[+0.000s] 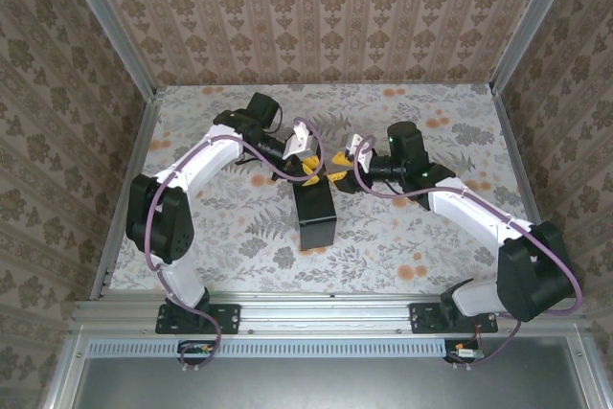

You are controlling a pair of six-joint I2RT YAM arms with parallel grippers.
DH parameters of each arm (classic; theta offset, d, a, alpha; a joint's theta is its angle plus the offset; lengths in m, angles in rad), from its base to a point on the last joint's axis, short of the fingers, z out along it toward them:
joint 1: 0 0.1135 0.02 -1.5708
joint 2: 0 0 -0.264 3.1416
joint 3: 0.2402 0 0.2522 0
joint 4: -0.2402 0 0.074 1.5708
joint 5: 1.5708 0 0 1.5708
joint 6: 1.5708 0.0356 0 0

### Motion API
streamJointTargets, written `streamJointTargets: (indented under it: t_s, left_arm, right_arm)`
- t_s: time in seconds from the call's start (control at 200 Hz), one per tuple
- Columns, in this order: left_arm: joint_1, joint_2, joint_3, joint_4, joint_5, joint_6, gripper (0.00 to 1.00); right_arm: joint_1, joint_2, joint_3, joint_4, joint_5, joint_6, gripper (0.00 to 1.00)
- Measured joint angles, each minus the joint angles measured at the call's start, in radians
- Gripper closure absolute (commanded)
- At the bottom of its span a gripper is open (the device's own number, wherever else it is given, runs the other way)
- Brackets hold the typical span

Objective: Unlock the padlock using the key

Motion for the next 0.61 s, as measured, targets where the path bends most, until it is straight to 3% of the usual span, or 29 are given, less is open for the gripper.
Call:
streamJointTargets:
  t_s: [0.605]
  left_arm:
    - [0.012,0.000,0.000,0.000,0.007,0.000,0.93]
  right_arm:
    - [0.050,-0.004,-0.018,0.001,0.079,-0.064,0.62]
